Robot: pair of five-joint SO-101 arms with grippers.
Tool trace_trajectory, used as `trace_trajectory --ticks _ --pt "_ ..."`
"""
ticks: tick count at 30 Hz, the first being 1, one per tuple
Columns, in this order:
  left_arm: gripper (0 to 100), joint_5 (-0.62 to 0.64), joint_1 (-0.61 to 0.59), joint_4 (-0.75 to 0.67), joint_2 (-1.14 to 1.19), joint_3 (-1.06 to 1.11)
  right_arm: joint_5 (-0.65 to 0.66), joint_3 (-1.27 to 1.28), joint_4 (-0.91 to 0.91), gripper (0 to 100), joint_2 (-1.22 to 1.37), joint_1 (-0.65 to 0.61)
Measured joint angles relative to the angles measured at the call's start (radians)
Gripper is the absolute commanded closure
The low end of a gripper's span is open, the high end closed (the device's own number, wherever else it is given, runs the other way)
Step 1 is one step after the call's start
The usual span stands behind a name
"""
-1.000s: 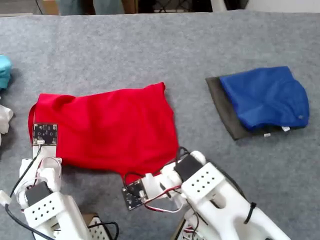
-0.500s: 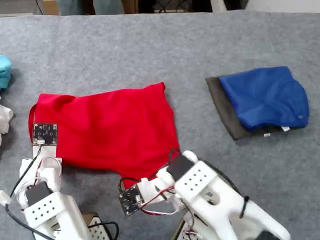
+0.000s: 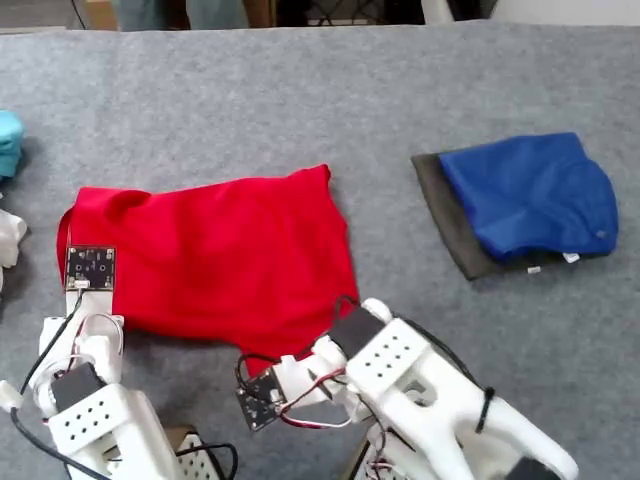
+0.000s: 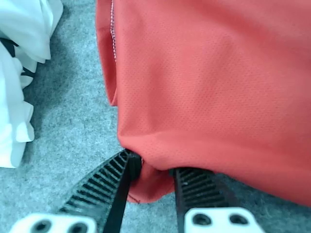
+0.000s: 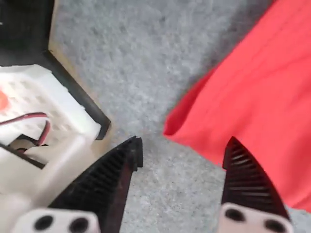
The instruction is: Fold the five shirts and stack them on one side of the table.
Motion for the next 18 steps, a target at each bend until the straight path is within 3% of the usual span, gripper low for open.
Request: trace_trajectory --ticks 18 --pt "88 0.0 0.0 0.0 0.0 0.0 0.018 -0.041 0.023 72.4 0.12 0.0"
